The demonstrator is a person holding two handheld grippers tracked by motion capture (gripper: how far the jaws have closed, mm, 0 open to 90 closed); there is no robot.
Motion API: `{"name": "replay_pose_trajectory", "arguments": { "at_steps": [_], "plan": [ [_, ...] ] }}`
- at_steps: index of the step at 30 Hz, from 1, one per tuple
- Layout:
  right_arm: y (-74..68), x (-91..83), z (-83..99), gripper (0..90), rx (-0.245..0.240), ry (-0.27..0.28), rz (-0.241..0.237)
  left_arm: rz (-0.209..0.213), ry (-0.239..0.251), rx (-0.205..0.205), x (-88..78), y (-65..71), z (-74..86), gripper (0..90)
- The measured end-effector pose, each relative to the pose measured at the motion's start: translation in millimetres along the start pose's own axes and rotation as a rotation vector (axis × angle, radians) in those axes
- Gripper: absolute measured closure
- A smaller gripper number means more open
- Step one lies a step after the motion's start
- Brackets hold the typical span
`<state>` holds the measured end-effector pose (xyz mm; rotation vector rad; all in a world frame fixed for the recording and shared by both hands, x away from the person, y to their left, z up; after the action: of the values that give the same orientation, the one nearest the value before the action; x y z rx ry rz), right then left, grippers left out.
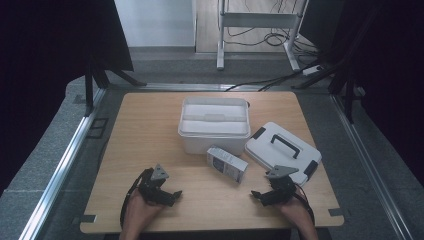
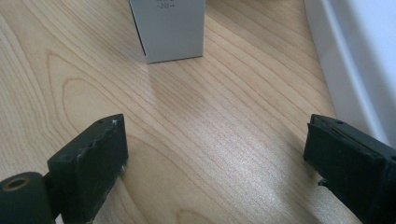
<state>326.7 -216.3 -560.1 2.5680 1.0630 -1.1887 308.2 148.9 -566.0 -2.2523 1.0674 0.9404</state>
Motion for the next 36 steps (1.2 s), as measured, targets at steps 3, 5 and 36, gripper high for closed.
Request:
{"name": "replay_pose_trajectory", "arguments": {
  "at_steps": [3,5,36],
  "plan": [
    [-0.2,0.0,0.0,5.7,0.001,0.000,0.000,-0.001,0.000,-0.002,0.1,0.0,-0.1,0.0],
    [-0.3,0.1,0.1,5.6,0.000,0.000,0.000,-0.001,0.000,-0.002,0.2,-0.1,-0.1,0.0],
    [-6.4,-7.0,-14.6,10.2,-0.003,-0.076,-0.022,-0.001,0.000,-0.002,0.6,-0.5,-0.6,0.0]
  ]
}}
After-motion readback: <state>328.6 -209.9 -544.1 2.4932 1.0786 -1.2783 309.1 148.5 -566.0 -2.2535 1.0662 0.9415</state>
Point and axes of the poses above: each handheld gripper's, and its own axes: x roughly forward along the jaws, z roughly out of its underside, y roughly to its right, the point moved 6 cm from there along x, roughly forward along the jaws, and after that the axes turned 14 degrees about x, right-handed, at the moved point
